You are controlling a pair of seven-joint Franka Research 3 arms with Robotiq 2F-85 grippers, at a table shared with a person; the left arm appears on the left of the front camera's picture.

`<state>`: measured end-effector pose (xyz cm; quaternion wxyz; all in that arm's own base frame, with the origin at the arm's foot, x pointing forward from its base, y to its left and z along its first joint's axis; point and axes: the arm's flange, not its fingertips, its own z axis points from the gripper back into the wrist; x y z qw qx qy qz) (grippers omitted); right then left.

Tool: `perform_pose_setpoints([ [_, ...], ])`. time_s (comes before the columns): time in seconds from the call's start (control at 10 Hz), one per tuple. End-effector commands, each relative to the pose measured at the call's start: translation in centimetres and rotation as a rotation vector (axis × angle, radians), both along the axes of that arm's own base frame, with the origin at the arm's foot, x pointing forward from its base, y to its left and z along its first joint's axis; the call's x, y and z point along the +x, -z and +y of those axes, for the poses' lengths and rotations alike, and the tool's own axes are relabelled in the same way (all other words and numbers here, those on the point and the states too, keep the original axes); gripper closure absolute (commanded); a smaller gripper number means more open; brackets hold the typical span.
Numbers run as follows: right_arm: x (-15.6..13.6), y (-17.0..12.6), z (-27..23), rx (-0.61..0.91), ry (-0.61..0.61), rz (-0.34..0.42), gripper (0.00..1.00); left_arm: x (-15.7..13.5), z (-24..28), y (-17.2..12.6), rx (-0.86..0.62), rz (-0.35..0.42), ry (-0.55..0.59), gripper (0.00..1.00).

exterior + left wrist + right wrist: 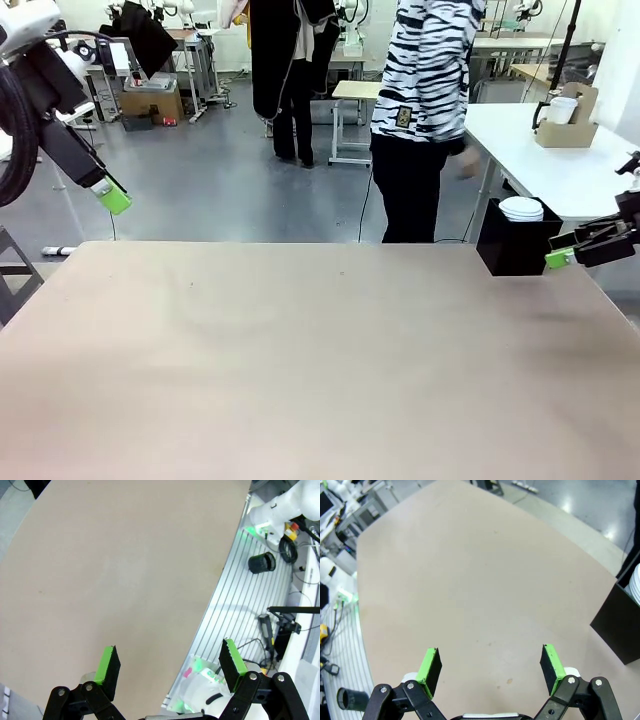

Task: Pour a drink into a cup and package it in a carrier.
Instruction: Insert the held 600 ml Paper Cup into the Cup Carrier.

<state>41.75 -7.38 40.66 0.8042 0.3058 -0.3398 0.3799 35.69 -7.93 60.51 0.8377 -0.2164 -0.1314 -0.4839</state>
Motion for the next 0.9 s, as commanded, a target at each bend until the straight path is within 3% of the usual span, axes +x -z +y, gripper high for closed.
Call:
perform_pose_setpoints([
  [0.0,0.26,-0.07,-0.33,0.008,-0.013,-0.004,0.00,-0.03,-0.05,-0.32,-0.004,0.008,-0.012,0.02],
  [0.8,0.26,-0.07,-0.33,0.008,-0.013,-0.004,0.00,-0.03,-0.05,-0.32,-0.004,0.008,-0.012,0.02],
])
